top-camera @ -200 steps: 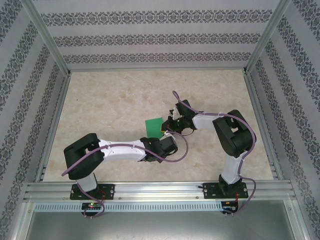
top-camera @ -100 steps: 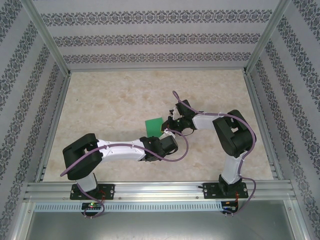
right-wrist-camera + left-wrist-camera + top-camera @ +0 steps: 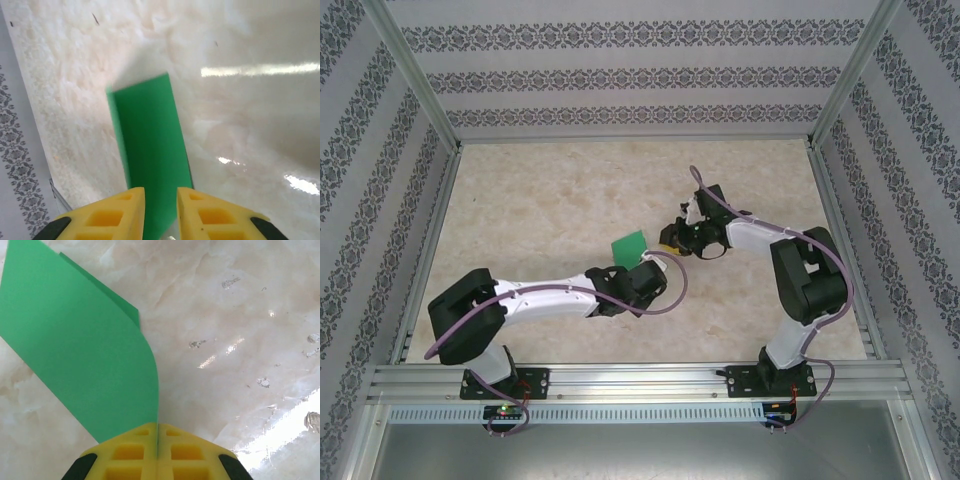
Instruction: Fold a paper plane with a square sheet of paper (pick it up from the middle)
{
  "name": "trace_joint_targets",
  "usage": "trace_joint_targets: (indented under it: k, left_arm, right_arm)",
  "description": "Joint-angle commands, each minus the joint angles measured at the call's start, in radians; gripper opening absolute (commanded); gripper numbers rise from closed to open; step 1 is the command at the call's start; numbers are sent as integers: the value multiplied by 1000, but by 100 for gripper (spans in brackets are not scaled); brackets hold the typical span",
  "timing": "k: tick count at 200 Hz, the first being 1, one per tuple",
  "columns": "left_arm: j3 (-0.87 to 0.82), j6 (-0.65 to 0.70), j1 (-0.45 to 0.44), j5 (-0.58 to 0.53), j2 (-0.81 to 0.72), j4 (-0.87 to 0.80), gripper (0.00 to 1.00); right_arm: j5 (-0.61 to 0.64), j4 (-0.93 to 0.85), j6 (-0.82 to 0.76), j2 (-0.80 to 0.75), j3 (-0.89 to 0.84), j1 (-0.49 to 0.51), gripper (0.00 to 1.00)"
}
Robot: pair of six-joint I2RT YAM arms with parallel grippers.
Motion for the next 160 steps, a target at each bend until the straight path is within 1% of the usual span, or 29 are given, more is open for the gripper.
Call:
trace_joint_targets:
  k: [1,12,30,45,58,98,120,160]
  left_arm:
    - [-26,21,30,116,-21,58,0]
    - [-30,22,39,135,-25,59,0]
    - [-33,31,55,178,-34,54,0]
    - [-51,40,72,231,-45,66,0]
    - [-66,45,82,251,-52,69,0]
    - [-97,51,122,324,-75,82,0]
    - [-96,60,163,391,-71,86,0]
    - [-99,78,226,446,-65,83,0]
  right_arm:
    - [-16,-43,-73,16,84,22,18]
    - [-6,-44,-76,48,112,38,15]
    - [-26,-36,-76,105,153,61,12]
    - [-37,-43,-90,148,191,82,11]
    - [-57,-55,-110,180,229,104,11]
    - [4,-204,-212,308,355,155,11]
    - [26,-242,-254,345,367,167,11]
    - [94,-304,-316,388,380,179,10]
